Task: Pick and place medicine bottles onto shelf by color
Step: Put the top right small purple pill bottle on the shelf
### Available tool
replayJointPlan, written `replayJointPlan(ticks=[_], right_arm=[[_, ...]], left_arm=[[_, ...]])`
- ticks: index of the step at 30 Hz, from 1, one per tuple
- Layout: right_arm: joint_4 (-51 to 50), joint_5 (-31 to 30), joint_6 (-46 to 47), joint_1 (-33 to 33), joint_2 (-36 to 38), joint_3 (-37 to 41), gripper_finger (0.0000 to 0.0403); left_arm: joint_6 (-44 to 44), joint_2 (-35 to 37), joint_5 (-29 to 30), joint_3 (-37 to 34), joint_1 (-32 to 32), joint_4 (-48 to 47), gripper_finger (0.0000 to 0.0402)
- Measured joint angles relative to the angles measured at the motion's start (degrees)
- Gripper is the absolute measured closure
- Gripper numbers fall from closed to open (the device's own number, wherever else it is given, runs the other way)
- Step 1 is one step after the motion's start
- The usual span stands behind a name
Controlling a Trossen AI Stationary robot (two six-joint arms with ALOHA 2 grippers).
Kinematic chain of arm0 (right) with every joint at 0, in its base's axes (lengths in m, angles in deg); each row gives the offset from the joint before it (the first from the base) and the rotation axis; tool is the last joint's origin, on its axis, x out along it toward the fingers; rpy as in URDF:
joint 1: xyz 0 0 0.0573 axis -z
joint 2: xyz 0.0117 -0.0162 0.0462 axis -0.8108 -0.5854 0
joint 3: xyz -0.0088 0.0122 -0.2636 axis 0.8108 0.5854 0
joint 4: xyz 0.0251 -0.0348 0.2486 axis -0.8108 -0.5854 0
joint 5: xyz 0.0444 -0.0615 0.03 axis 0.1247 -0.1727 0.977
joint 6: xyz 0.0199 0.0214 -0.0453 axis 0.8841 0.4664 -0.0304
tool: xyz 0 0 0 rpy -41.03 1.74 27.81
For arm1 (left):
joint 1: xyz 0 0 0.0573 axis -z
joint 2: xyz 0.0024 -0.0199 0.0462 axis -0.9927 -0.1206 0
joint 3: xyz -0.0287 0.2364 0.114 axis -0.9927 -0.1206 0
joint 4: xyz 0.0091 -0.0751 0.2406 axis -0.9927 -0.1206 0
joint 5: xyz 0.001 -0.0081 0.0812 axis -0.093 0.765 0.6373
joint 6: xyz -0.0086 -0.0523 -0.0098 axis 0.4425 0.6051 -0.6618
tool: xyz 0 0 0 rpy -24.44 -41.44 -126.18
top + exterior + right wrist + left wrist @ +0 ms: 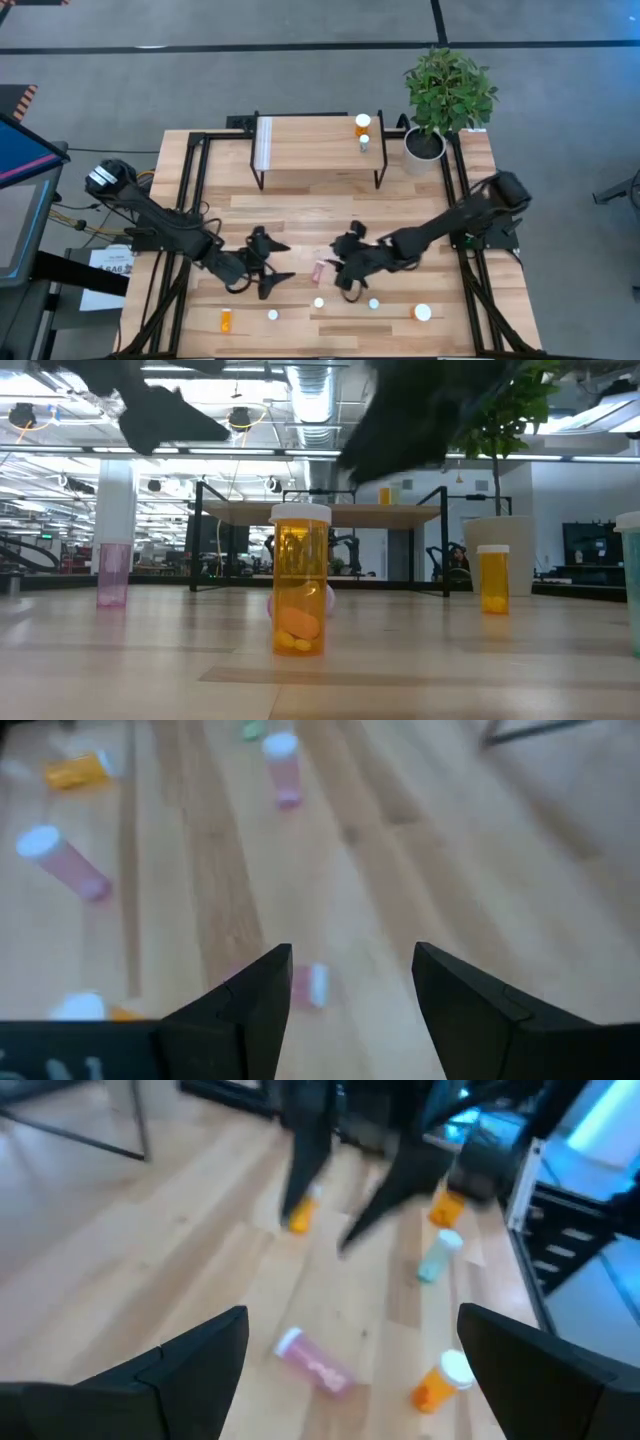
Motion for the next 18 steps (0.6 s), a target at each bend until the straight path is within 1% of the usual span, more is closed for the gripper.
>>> replayJointPlan(ticks=[3, 5, 10, 13, 15, 18], right_arm=[[-3.06, -7.79, 0.25, -4.14, 5.18, 0.01, 0.0173], [-5.61, -13.18, 1.29, -7.29, 7.82, 0.00, 0.0173], [-9.10, -22.64, 3.73, -13.78, 11.11, 0.02, 0.0173], [-10.57, -25.66, 5.03, -15.52, 11.20, 0.02, 0.0173], [-10.87, -26.20, 5.70, -15.93, 11.13, 0.09, 0.0173], [-11.52, -26.34, 6.11, -15.53, 10.96, 0.09, 0.0173]], left_arm=[[1.19, -4.89, -5.02, 2.46, -2.73, 0.47, 0.0056], [2.79, -8.44, -7.07, 5.03, -4.49, -0.75, 0.0056], [7.16, -16.88, -11.36, 12.67, -7.86, -9.60, 0.0056], [9.28, -21.63, -13.07, 17.60, -9.11, -14.44, 0.0056], [10.03, -24.13, -14.58, 20.13, -9.70, -17.20, 0.0056], [11.39, -27.40, -16.80, 23.08, -10.44, -18.54, 0.0056]])
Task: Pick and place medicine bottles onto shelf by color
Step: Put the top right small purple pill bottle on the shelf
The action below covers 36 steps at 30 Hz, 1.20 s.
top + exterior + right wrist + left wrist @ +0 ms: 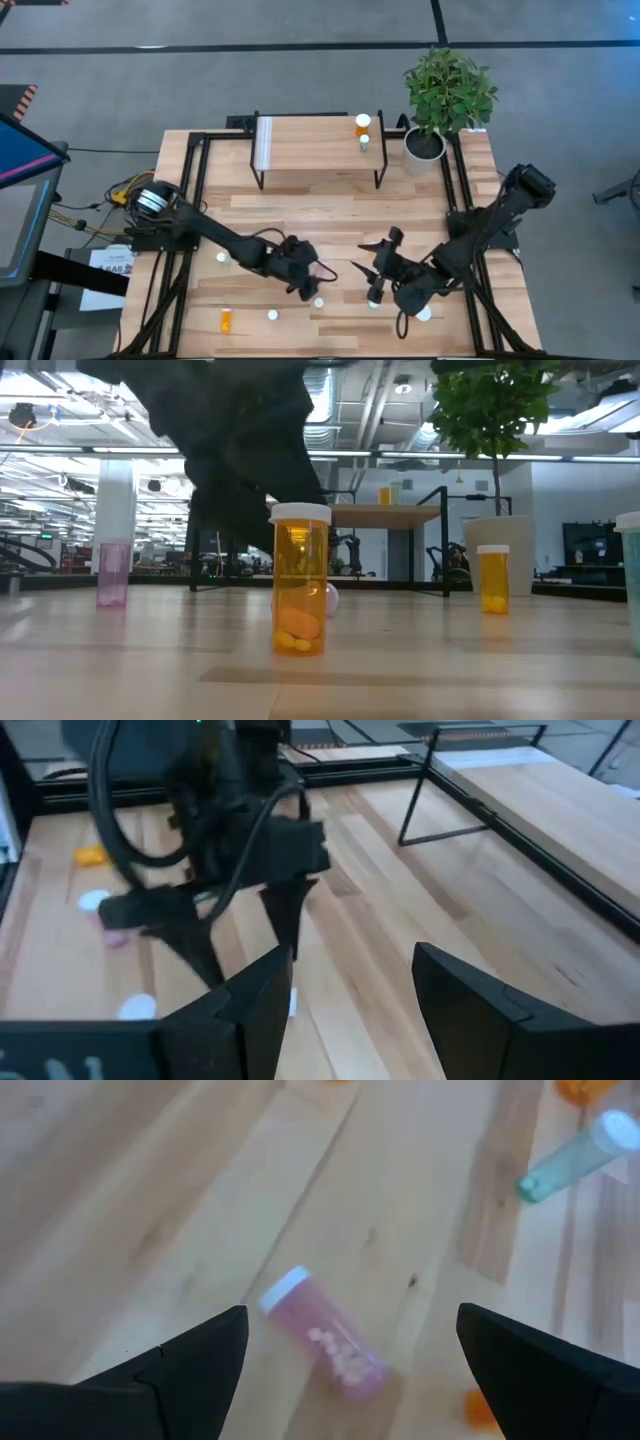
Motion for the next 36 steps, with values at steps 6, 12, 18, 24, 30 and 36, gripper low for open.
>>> replayJointPlan(ticks=[6, 12, 18, 24, 30, 36], right_arm=[[-0.42, 0.52, 1.06, 1.40, -0.02, 0.00, 0.0173], [-0.41, 1.30, 1.17, 1.57, -0.04, 0.00, 0.0173], [-0.50, 1.43, 1.15, 1.68, -0.06, 0.00, 0.0173], [-0.57, 1.49, 1.15, 1.68, -0.06, 0.00, 0.0173], [-0.61, 1.49, 1.10, 1.68, -0.06, 0.00, 0.0173], [-1.65, 1.49, 1.08, 1.47, -0.06, 0.00, 0.0173]], left_arm=[[2.74, -4.51, -1.91, 2.41, -1.14, -3.20, 0.0056], [5.08, -5.34, -1.55, 2.45, -1.82, -7.11, 0.0057], [5.25, -5.32, -0.31, 2.50, -1.82, -9.16, 0.0103], [3.39, -5.32, -0.29, 2.45, -1.86, -9.35, 0.0184], [0.39, -5.32, -0.59, 2.45, -1.86, -8.68, 0.0251], [-5.04, -5.29, -0.18, 4.18, -1.84, -8.58, 0.0303]])
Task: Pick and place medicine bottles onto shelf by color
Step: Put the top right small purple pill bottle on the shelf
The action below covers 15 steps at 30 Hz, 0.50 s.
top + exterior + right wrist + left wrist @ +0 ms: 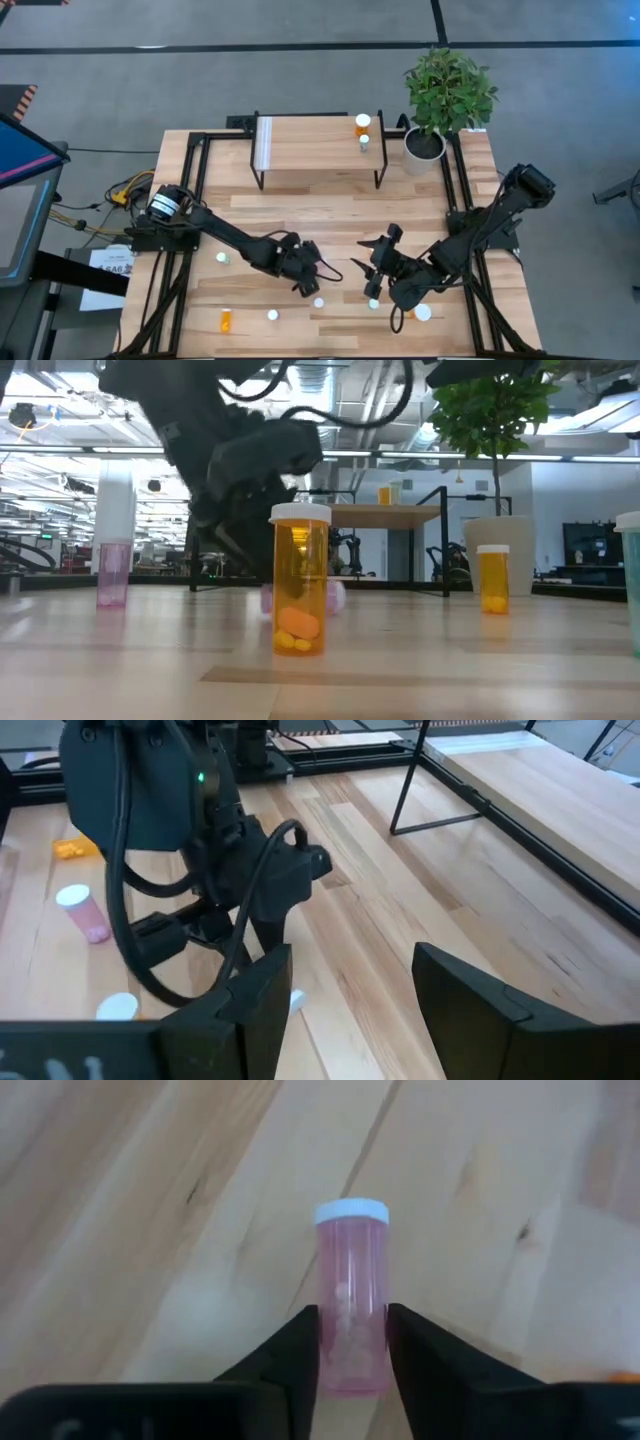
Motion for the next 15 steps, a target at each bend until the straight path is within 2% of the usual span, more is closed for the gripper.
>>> replayJointPlan(ticks=[4, 9, 15], right_arm=[[0.05, 0.00, 0.00, -0.51, 0.00, 0.00, 0.0173], [0.01, -0.02, 0.00, -1.42, 0.00, 0.00, 0.0173], [0.84, -0.16, -0.02, -1.78, 0.00, 0.00, 0.0173]], left_arm=[[-4.06, 1.61, 2.43, 1.05, 0.00, -0.24, 0.0328], [-6.41, 6.22, 6.89, 0.20, 1.10, -0.93, 0.0335], [-8.90, 13.83, 18.16, -2.41, 5.59, -0.79, 0.0324]])
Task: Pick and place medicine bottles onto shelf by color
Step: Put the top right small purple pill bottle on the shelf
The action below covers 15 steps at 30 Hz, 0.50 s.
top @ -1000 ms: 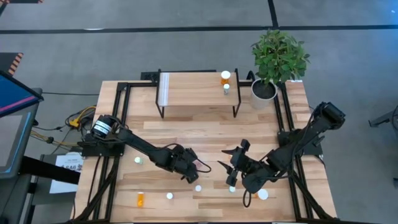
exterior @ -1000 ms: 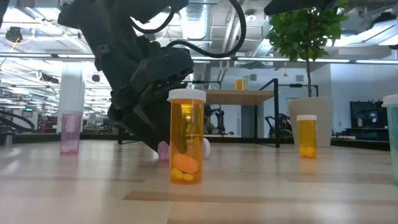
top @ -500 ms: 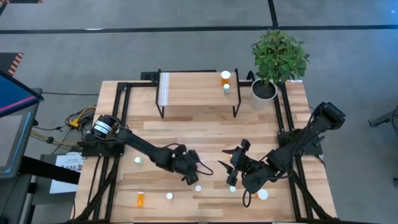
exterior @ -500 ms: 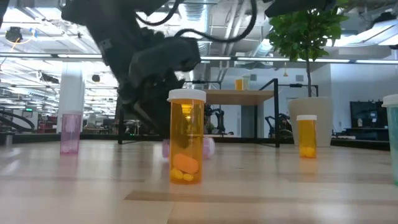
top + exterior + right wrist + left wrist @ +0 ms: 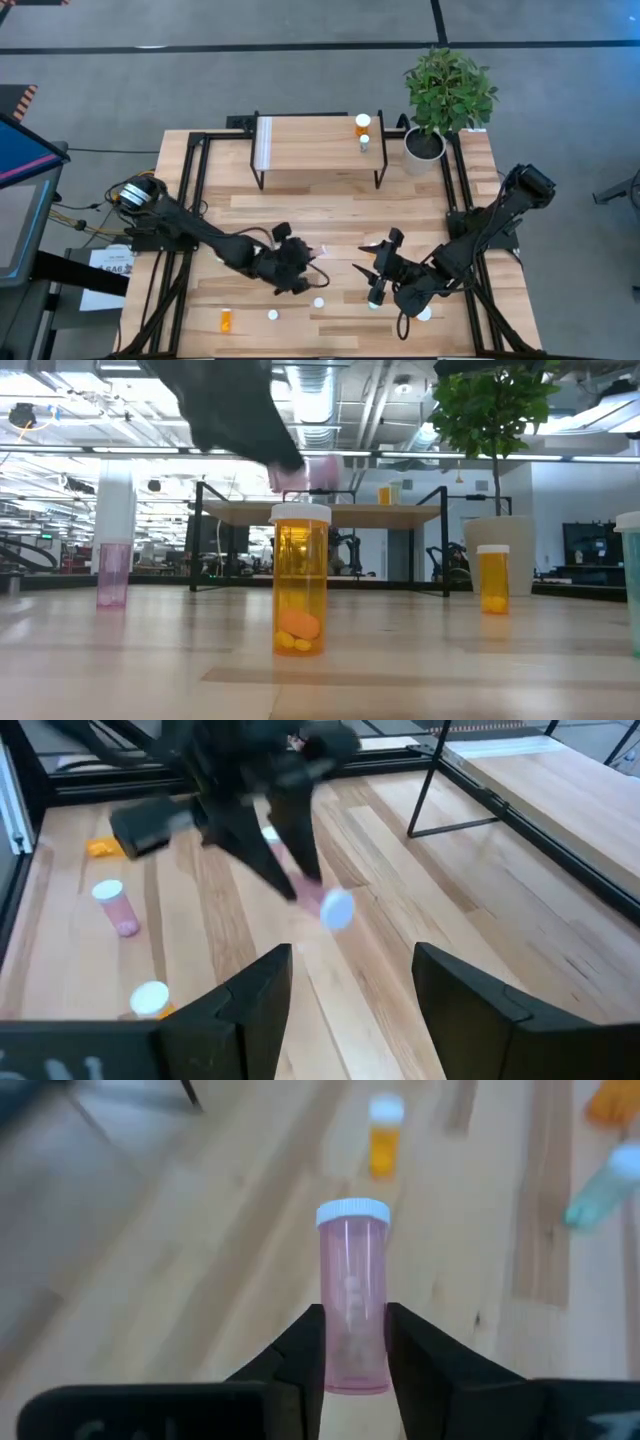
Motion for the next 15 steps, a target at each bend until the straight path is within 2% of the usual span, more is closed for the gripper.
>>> replayJointPlan(ticks=[2, 4, 8, 15], right_arm=[[0.82, -0.05, -0.39, 0.00, 0.00, -0.02, 0.0173], [3.39, -0.08, -2.37, 0.00, 0.00, -0.02, 0.0173], [10.85, 0.08, -10.17, -0.34, 0.00, -0.05, 0.0173], [29.54, 5.99, -29.75, -0.48, 0.00, -0.06, 0.0173]], left_arm=[[-2.12, 2.31, 3.90, -1.64, 2.02, 3.15, 0.0323], [-4.68, 5.03, 4.96, -4.31, 3.67, 7.74, 0.0322], [-12.14, 9.29, 0.72, -11.09, 5.55, 23.26, 0.0323], [-26.18, 11.74, -9.43, -22.59, 5.36, 61.14, 0.0323]])
